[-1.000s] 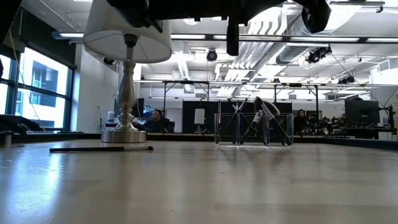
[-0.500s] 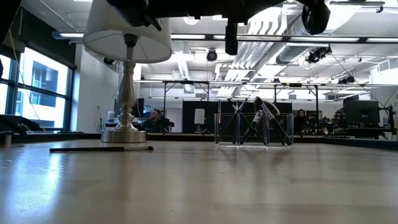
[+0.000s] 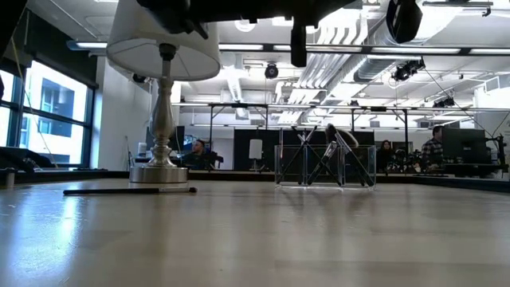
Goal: Pick & Place Makeup Supplies
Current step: Put the makeup brush into the transparent organizer
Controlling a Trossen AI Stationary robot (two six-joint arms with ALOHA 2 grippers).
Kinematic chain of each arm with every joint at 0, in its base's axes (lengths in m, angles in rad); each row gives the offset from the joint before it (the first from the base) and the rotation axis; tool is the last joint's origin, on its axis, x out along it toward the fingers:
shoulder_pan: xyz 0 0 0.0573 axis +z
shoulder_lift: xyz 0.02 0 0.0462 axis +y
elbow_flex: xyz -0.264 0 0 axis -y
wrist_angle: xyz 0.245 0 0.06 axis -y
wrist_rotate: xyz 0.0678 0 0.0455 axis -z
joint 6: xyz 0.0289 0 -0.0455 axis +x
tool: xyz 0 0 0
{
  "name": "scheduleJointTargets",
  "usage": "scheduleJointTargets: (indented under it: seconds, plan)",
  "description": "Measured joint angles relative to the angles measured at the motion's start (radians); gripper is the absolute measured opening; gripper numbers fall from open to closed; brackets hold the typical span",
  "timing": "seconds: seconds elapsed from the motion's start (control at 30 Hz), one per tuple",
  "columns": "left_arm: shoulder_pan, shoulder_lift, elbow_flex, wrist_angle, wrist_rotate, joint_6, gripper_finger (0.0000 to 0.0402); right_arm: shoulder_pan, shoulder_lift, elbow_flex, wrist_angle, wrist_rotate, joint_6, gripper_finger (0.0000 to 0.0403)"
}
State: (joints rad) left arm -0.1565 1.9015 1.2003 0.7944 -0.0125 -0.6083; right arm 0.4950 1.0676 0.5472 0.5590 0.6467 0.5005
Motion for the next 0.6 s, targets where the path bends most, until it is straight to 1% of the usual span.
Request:
scheduleJointTargets:
  seconds: [0.17,0.33,0.47,0.6]
  plan:
    - [0.001,0.0,0.0,-0.009,0.025,-0.004,0.0028,0.0,0.0,0.0,-0.003,0.001,-0.008,0.0031]
    - [0.001,0.0,0.0,-0.024,0.058,-0.001,0.0045,0.0,0.0,0.0,-0.014,0.001,-0.003,0.0015]
    - [0.0,0.0,0.0,-0.058,0.073,0.03,0.0062,0.0,0.0,0.0,-0.039,0.004,0.044,0.0016]
    - [0.001,0.0,0.0,-0.076,0.074,0.031,0.0082,0.0,0.0,0.0,-0.079,0.004,0.076,0.0035]
